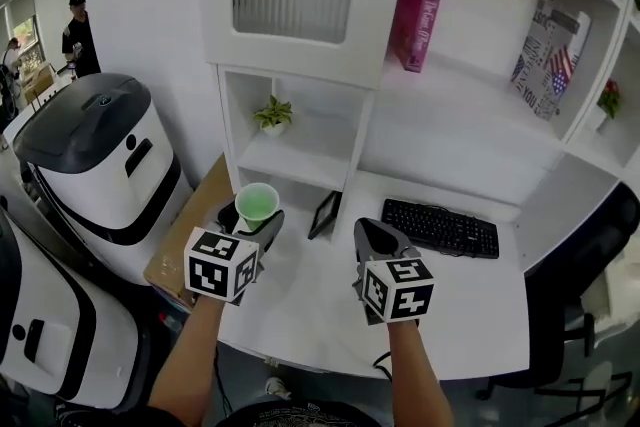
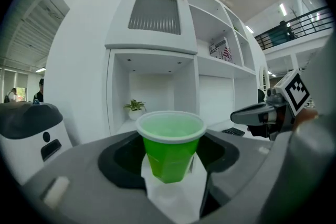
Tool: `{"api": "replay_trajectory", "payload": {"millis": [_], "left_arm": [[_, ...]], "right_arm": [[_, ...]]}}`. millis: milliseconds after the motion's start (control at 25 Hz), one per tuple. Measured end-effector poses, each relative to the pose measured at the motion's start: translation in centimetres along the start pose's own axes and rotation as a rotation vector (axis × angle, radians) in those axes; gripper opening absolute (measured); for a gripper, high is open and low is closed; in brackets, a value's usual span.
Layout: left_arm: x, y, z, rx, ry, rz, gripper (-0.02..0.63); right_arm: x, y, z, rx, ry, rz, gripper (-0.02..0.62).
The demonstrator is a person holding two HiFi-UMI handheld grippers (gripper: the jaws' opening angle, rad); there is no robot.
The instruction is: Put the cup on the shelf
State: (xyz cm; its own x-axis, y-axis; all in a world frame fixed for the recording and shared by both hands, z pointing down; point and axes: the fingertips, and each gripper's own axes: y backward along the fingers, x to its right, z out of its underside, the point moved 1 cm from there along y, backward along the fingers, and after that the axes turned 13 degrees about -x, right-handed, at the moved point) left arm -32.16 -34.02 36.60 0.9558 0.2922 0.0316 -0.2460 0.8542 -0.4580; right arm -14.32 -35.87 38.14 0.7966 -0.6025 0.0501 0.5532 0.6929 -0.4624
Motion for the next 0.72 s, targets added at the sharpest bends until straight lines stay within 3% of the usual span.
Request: {"api": "replay_trajectory", "payload": {"millis": [360, 720], "left_arm": [[-0.5, -2.2, -1.8, 0.019, -0.056, 0.114, 0.295], [-0.4, -4.8, -6.0, 0.069, -0.124, 0.183, 0.295]], "right_arm": [[-0.4, -0.4, -0.6, 0.005, -0.036, 0.095, 0.023], [-0.9, -1.2, -1.5, 0.012, -0.038, 0.144, 0.023]]}}
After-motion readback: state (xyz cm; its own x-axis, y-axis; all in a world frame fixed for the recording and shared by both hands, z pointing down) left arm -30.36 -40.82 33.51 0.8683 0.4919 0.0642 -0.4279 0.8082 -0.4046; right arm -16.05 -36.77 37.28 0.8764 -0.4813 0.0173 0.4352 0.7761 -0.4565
